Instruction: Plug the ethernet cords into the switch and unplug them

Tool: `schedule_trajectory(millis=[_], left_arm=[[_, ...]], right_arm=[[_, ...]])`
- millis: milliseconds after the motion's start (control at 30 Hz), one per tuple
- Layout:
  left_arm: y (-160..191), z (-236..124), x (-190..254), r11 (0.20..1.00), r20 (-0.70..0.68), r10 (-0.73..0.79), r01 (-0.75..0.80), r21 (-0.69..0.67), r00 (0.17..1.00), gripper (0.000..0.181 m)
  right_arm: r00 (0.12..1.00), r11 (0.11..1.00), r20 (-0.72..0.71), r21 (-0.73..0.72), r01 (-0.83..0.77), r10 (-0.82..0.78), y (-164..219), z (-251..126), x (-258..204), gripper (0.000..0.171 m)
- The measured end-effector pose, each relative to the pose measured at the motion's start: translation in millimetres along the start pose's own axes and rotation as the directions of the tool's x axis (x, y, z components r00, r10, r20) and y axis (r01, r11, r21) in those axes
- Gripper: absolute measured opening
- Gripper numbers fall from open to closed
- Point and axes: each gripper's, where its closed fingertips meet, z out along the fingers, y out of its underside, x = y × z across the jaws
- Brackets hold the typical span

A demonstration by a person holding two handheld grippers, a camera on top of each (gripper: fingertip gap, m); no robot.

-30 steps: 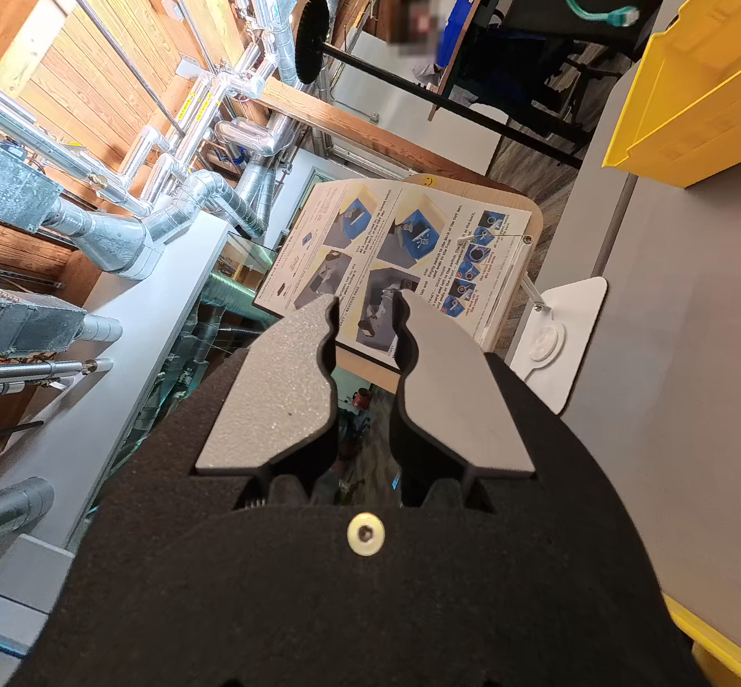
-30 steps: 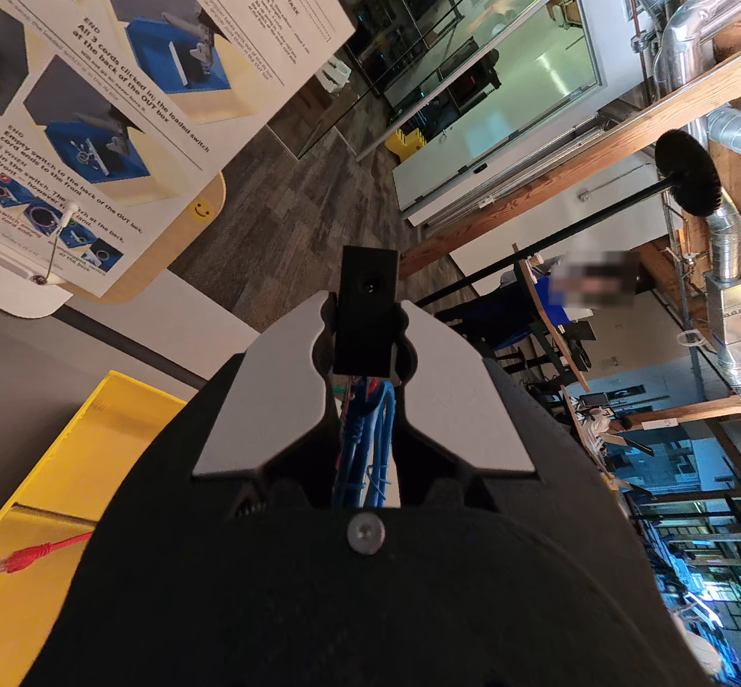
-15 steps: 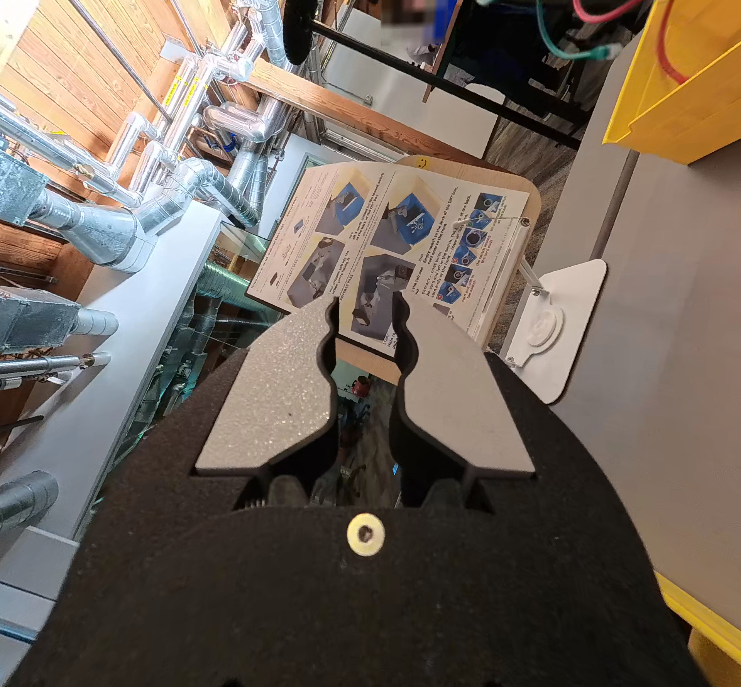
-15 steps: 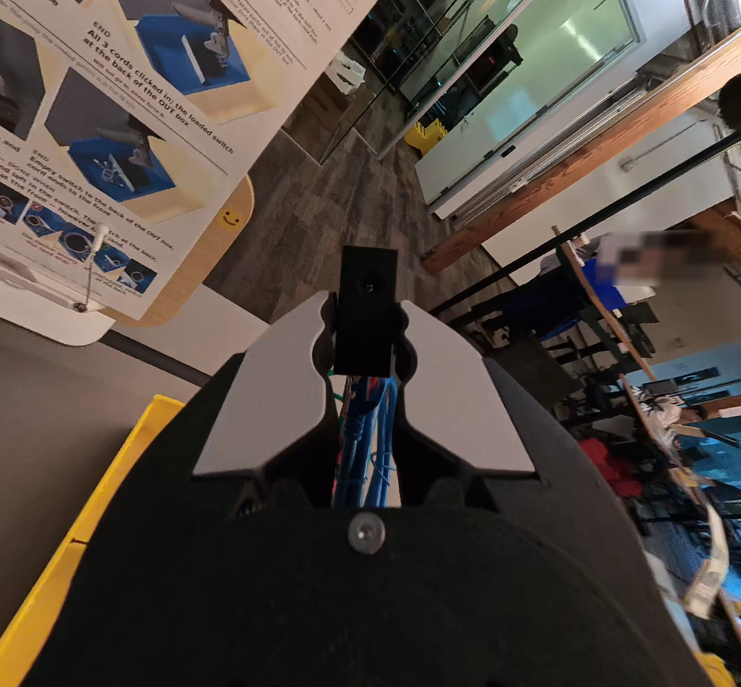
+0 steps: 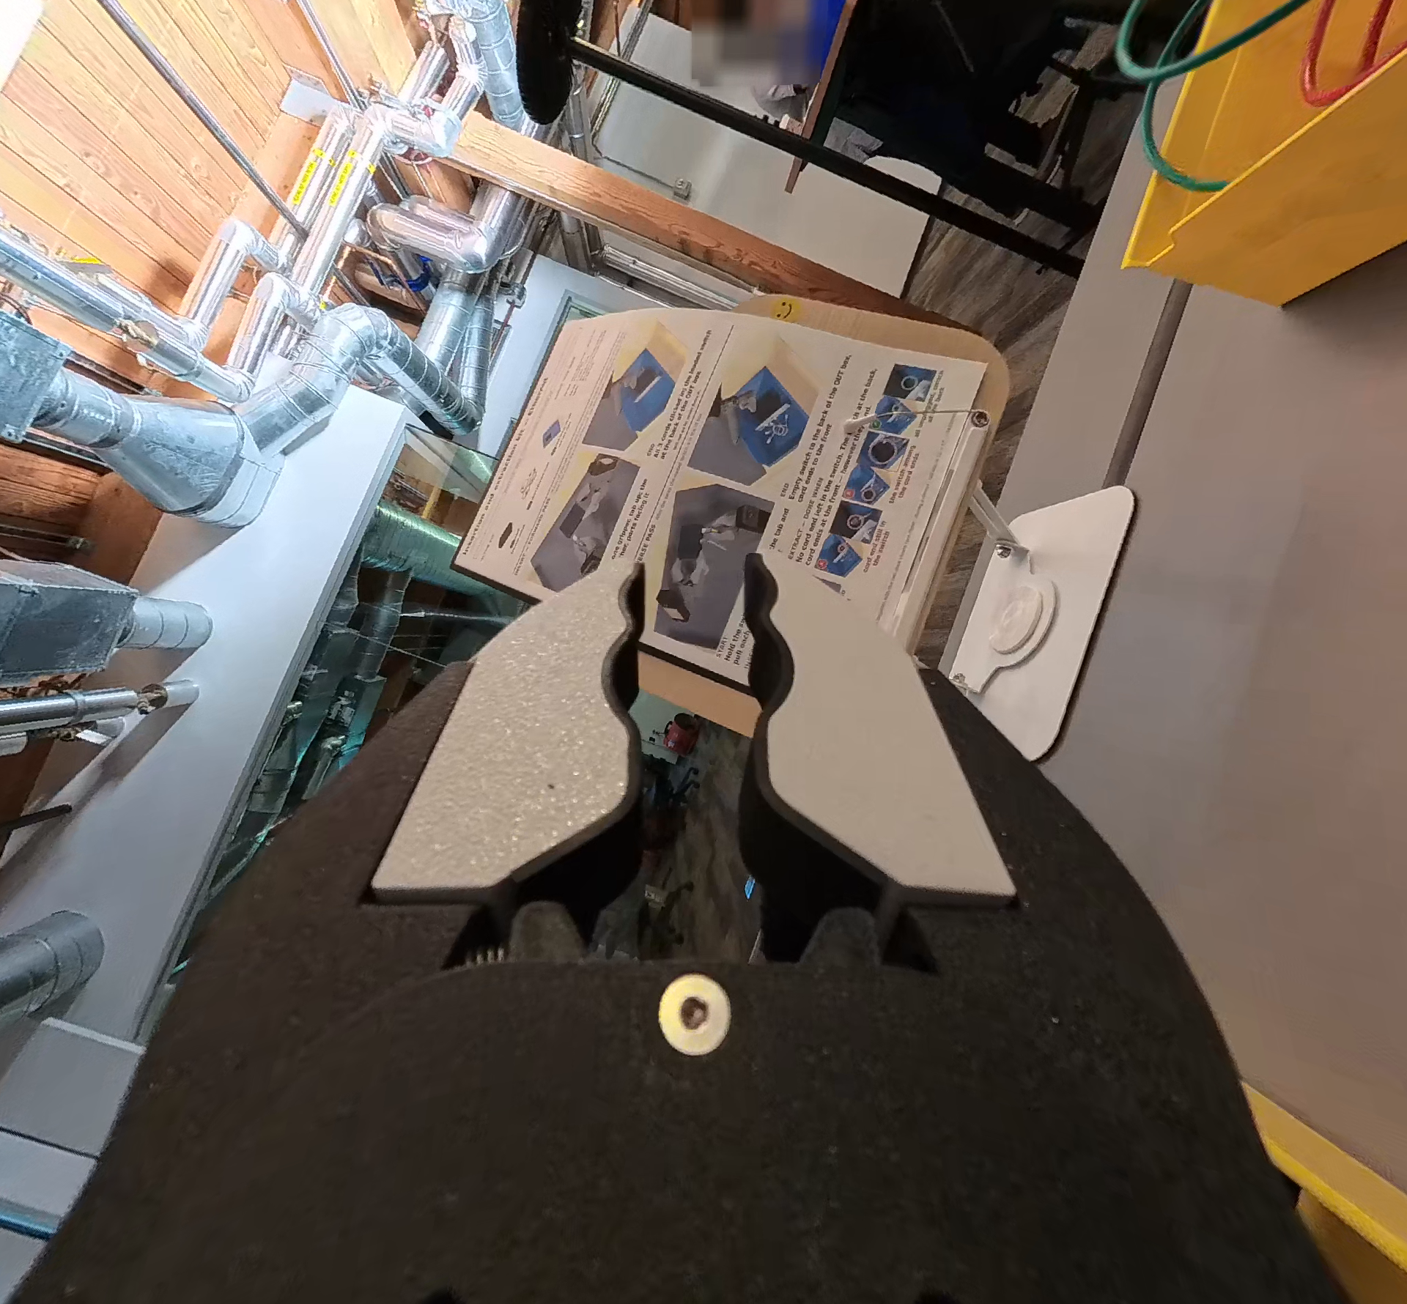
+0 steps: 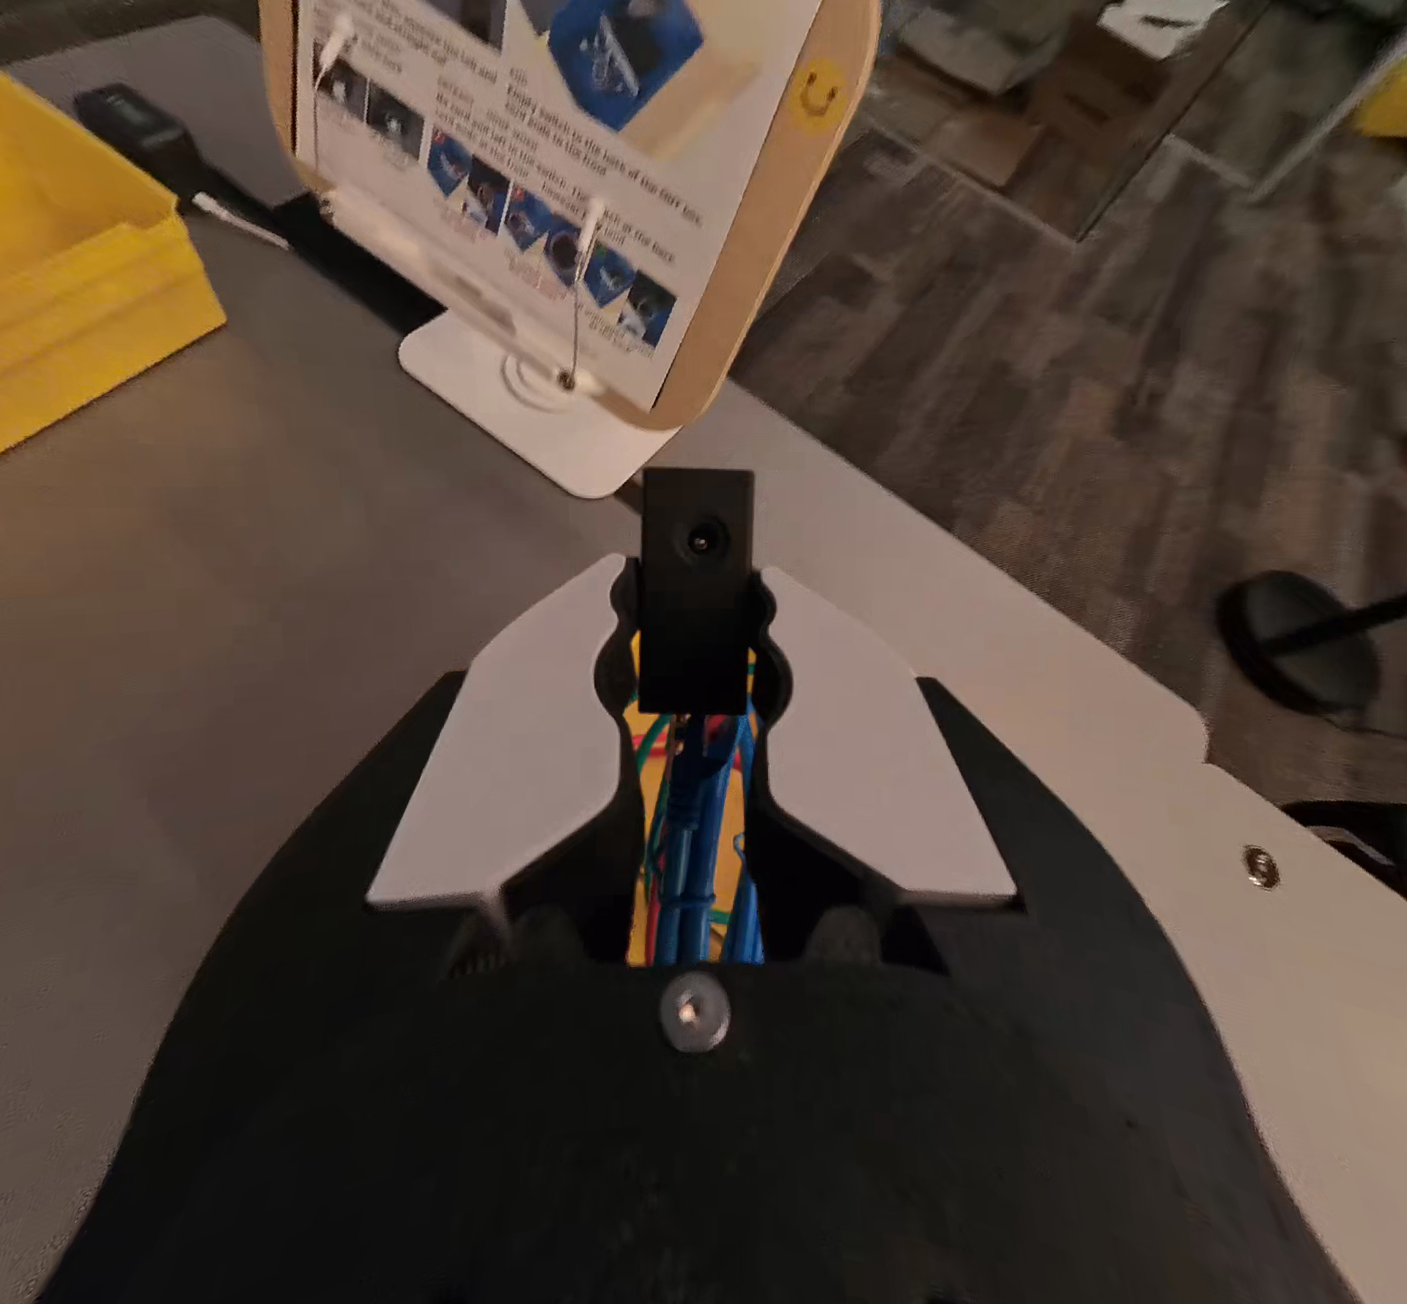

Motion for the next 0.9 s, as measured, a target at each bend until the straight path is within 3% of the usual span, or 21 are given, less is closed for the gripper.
schedule_trajectory(millis=[267, 500, 633, 767, 833, 900], left_arm=[[3, 6, 10, 0.999, -0.027, 0.036, -0.037, -0.028, 0.999, 0.024], [12, 3, 5, 0.998, -0.023, 0.011, -0.012, -0.062, 1.0, 0.024], [14, 4, 8, 0.997, -0.049, -0.006, 0.002, -0.081, 0.999, 0.025], [22, 0, 0, 0.992, -0.041, -0.055, 0.05, -0.118, 0.998, 0.026], [31, -5, -6, 0.98, -0.04, -0.122, 0.114, -0.163, 0.992, 0.026], [43, -12, -6, 0.951, -0.081, -0.226, 0.201, -0.235, 0.971, 0.025]], right_arm=[[0.963, 0.939, 0.223, -0.272, 0.213, -0.154, 83, 51, -22, 0.027], [0.923, 0.707, 0.295, -0.597, 0.379, -0.246, 143, 105, -39, 0.028], [0.908, 0.623, 0.238, -0.666, 0.411, -0.345, 143, 114, -33, 0.03], [0.894, 0.753, 0.113, -0.5, 0.427, -0.433, 85, 95, -34, 0.054], [0.921, 0.87, 0.005, -0.326, 0.371, -0.39, 44, 63, -36, 0.057], [0.964, 0.956, -0.098, -0.186, 0.225, -0.246, 29, 17, -33, 0.057]])
